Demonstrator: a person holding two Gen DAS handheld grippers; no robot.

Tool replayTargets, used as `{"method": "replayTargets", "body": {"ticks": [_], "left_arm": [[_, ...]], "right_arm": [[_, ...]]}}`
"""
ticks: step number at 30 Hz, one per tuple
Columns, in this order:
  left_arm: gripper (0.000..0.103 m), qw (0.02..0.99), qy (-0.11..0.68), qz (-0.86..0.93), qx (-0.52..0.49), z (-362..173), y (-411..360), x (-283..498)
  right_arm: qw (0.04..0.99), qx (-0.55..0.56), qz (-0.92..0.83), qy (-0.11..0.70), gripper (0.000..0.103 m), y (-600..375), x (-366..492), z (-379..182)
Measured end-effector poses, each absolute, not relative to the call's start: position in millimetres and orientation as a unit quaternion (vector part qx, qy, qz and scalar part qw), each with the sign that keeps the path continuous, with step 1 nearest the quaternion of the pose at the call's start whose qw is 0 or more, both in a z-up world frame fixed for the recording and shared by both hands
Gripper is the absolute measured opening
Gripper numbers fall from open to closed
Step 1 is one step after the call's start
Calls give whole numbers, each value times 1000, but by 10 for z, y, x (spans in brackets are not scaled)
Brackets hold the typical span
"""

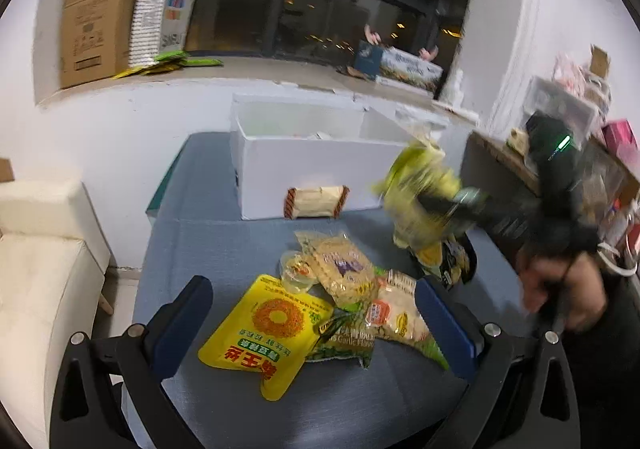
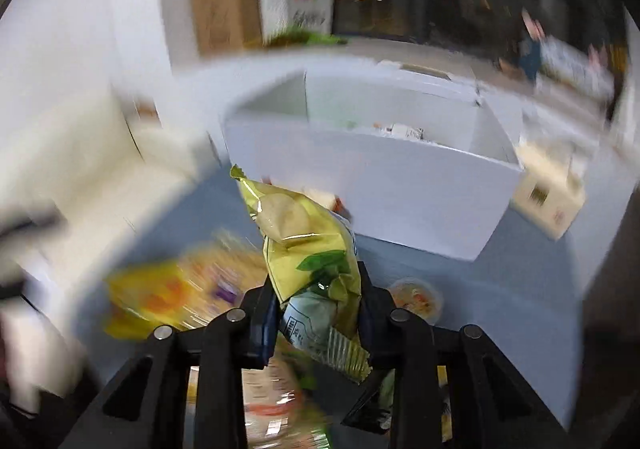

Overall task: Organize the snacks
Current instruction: 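Grasp the yellow noodle bag with the left tool while the right tool holds the chip bag, then drop both bags into the white box by opening both tools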

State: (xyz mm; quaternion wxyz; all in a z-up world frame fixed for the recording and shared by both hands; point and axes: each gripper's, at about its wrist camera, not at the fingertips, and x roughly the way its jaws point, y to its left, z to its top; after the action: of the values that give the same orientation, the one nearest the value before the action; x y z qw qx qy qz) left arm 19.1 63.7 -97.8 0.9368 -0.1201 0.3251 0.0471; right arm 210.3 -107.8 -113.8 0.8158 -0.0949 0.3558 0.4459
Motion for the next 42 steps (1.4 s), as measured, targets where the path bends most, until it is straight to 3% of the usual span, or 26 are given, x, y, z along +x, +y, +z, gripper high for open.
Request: {"method": "replayTargets", "body": {"ticks": [6,10,21,22,26,29,42], "left_arm": [[103,916,397,0,-52,-1234,672,320],[103,893,443,-46,-66,-1465,917,472],[102,845,529,-80,-12,-1975,1005,706],[99,847,526,-78,-6,-1988,978,712],[58,853,518,-65,-5,-1892,949,716],[48,855,516,-49,16,-1855,942,637],[45,938,339,-10,-76,-910,985,153]], "right_arm": [[819,-12,472,326,34,-1595,1974,-725],[820,7,482,309,34,-1877,1770,-558],[819,25,477,319,35,-2005,1639,-738],[819,22,475,321,35,-1990,1642,-758],[817,14,475,325,35,-1932,1642,-800],[817,7,476,325,35,-1895,1639,-811],[819,-2,476,321,35,-1808,1617,-827]]}}
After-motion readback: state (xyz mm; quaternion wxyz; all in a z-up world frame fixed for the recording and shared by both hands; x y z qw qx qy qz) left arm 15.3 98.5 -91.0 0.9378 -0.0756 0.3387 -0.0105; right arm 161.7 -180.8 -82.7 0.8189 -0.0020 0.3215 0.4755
